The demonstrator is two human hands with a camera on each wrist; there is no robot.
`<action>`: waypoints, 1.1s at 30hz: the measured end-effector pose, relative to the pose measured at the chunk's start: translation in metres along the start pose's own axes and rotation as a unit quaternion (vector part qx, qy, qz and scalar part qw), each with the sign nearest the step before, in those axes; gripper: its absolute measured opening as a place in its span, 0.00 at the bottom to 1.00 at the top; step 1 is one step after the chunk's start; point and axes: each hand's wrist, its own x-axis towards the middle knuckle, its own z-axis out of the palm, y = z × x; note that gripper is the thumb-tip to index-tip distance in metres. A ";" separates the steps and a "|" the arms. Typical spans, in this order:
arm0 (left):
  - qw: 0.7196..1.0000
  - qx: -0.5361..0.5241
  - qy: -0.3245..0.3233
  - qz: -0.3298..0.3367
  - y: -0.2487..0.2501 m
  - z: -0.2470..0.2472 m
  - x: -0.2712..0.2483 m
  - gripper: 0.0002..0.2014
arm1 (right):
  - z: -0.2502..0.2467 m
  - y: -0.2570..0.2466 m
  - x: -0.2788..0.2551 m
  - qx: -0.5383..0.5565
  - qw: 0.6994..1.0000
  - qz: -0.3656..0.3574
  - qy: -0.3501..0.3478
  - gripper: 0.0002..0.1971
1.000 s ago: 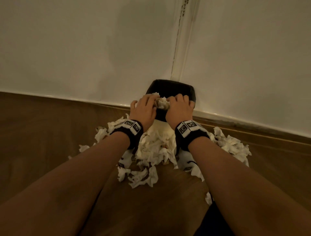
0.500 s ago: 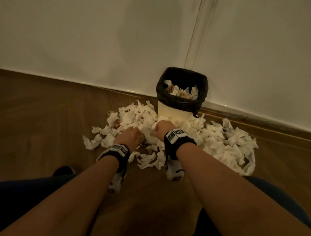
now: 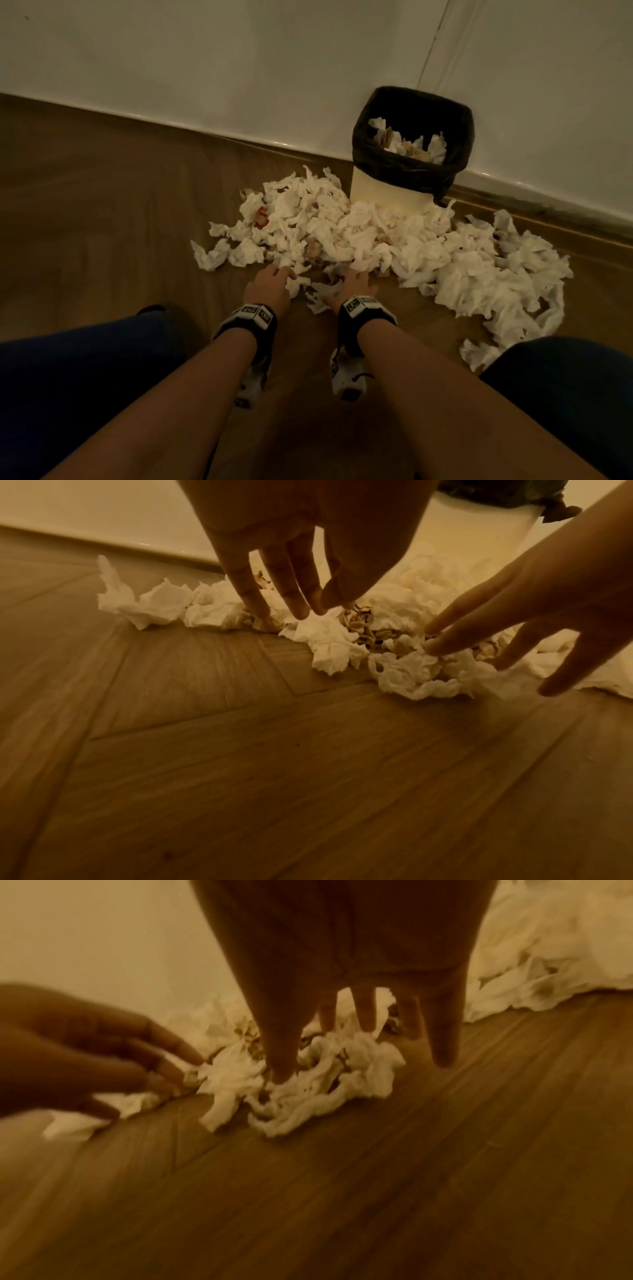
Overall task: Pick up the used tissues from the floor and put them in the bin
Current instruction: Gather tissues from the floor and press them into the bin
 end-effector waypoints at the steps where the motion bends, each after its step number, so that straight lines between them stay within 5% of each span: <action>1: 1.000 0.002 0.010 0.006 -0.001 0.002 0.000 0.14 | 0.008 -0.003 0.000 0.013 1.000 0.000 0.019 0.43; 6: 1.000 -0.001 0.013 0.005 -0.003 0.008 -0.002 0.20 | 0.041 -0.001 -0.001 -0.017 0.997 -0.063 0.028 0.41; 16: 1.000 -0.012 0.001 0.012 -0.008 0.010 -0.007 0.20 | 0.042 0.003 -0.012 -0.148 0.971 -0.180 0.060 0.19; 23: 1.000 -0.021 -0.010 0.014 -0.010 0.011 -0.007 0.24 | 0.025 0.001 -0.010 0.120 0.986 -0.061 0.094 0.17; 26: 1.000 -0.025 -0.013 0.013 -0.005 0.013 -0.007 0.26 | 0.018 0.003 -0.009 0.299 0.950 0.027 0.088 0.19; 30: 0.999 -0.036 -0.020 0.005 0.003 0.016 -0.007 0.25 | 0.008 0.007 -0.004 0.493 0.861 0.118 0.036 0.21; 33: 0.999 -0.027 -0.020 0.001 0.006 0.016 -0.006 0.21 | 0.005 0.011 -0.011 0.504 0.858 0.103 0.005 0.27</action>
